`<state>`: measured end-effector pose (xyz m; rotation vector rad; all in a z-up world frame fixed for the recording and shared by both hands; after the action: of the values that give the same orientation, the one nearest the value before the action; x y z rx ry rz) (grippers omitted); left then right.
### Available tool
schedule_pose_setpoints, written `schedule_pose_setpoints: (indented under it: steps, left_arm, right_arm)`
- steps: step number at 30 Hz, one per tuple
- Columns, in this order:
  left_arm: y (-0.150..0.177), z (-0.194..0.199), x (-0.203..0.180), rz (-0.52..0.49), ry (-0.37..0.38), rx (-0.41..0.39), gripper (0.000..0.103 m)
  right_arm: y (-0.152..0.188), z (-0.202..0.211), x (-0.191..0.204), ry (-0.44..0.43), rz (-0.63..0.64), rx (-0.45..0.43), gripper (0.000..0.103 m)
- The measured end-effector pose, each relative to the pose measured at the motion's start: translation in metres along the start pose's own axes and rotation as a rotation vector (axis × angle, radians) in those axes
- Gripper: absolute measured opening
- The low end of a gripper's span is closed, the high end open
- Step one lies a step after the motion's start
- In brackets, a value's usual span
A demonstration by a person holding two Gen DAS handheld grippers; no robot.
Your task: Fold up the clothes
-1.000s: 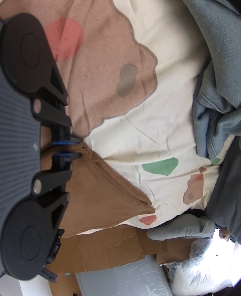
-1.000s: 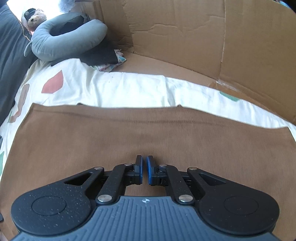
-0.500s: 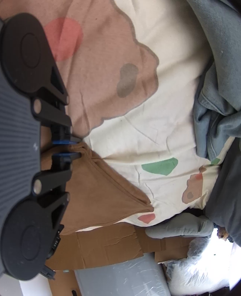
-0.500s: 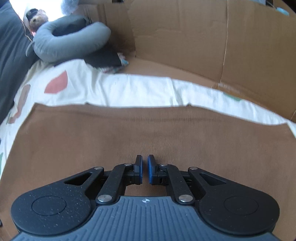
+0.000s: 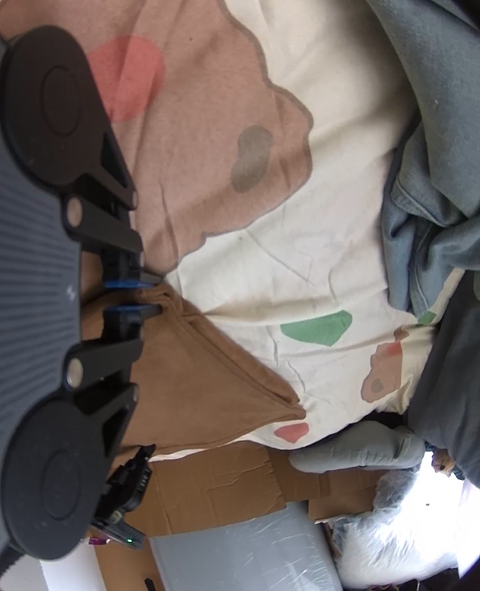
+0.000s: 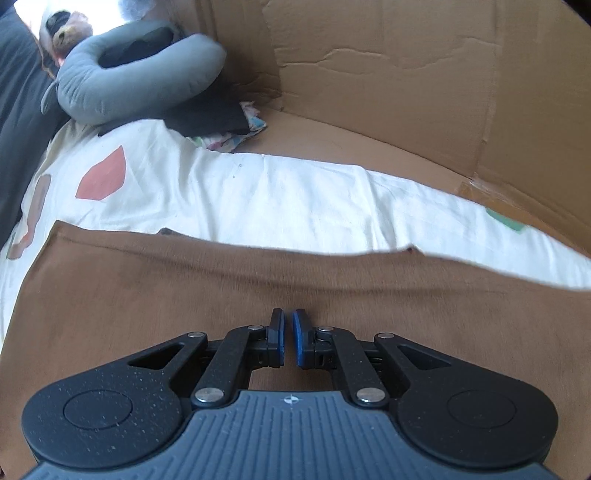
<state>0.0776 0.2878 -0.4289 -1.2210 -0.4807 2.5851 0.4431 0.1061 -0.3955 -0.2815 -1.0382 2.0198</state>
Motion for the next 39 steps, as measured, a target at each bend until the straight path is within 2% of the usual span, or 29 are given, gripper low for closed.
schedule_pose_setpoints:
  steps: [5, 6, 8, 16, 20, 23, 31, 39]
  left_arm:
    - [-0.006, 0.007, -0.011, -0.016, 0.032, -0.012, 0.009]
    - [-0.008, 0.009, -0.014, -0.018, 0.042, -0.015, 0.008]
    - [-0.01, 0.013, -0.02, -0.022, 0.06, -0.016, 0.008]
    - [-0.018, 0.024, -0.053, -0.042, 0.117, -0.019, 0.008]
    - [-0.02, 0.027, -0.077, -0.07, 0.151, -0.016, 0.008]
    - [-0.018, 0.029, -0.099, -0.113, 0.173, -0.008, 0.008]
    - [-0.015, 0.027, -0.137, -0.132, 0.214, 0.02, 0.008]
    - [-0.01, 0.02, -0.163, -0.149, 0.23, 0.044, 0.008]
  right_arm:
    - [-0.014, -0.004, -0.014, -0.027, -0.095, 0.039, 0.014]
    - [-0.016, 0.0, -0.016, -0.025, -0.094, 0.029, 0.018]
    - [-0.017, 0.007, -0.019, -0.023, -0.101, 0.012, 0.03]
    - [-0.02, 0.041, -0.02, -0.073, -0.092, -0.007, 0.033]
    - [-0.024, 0.066, -0.014, -0.115, -0.093, -0.026, 0.039]
    - [-0.024, 0.088, -0.007, -0.145, -0.092, -0.03, 0.039]
    - [-0.008, 0.138, 0.019, -0.233, -0.108, -0.014, 0.04]
    - [0.018, 0.174, 0.078, -0.371, -0.016, 0.011, 0.042]
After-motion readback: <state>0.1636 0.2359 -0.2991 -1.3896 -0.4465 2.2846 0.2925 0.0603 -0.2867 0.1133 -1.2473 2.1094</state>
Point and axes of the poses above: each gripper's, at about its wrist camera, not at the fingertips, and z roughly against the way its jaws point, x to its left, y to its underside, the point moved 6 cm from there along -z, roughly the way its jaws point, and after that the axes turned 13 degrees about -x, right-handed, at the moved point
